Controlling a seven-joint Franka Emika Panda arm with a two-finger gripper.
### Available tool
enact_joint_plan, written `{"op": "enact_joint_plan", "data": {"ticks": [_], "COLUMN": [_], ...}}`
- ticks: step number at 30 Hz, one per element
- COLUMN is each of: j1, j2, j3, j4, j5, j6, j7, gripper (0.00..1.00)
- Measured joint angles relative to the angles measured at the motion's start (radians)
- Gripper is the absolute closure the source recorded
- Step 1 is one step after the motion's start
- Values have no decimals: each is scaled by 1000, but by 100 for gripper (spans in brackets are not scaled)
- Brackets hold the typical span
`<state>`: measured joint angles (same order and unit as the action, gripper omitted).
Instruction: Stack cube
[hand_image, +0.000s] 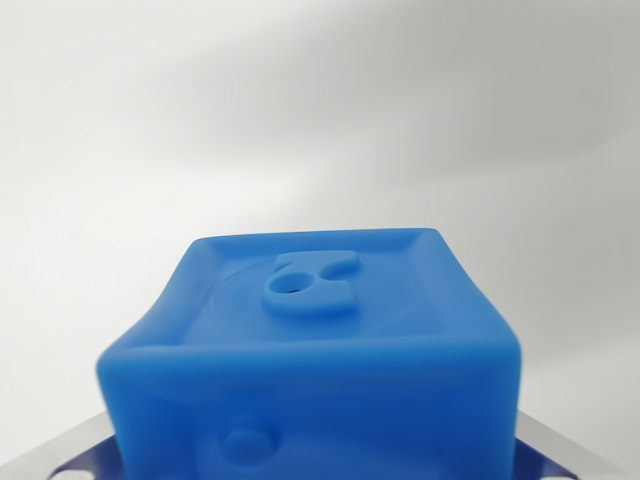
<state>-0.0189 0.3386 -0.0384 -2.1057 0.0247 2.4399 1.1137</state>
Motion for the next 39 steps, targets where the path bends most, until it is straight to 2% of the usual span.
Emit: {"op": "enact_joint_plan", "data": {"ticks": [39], "j1": [3], "j2": [-105], "j3": [32], "j4": [-127], "j5": [-17], "j6": [22], "j7": [-215], "gripper": [100]}}
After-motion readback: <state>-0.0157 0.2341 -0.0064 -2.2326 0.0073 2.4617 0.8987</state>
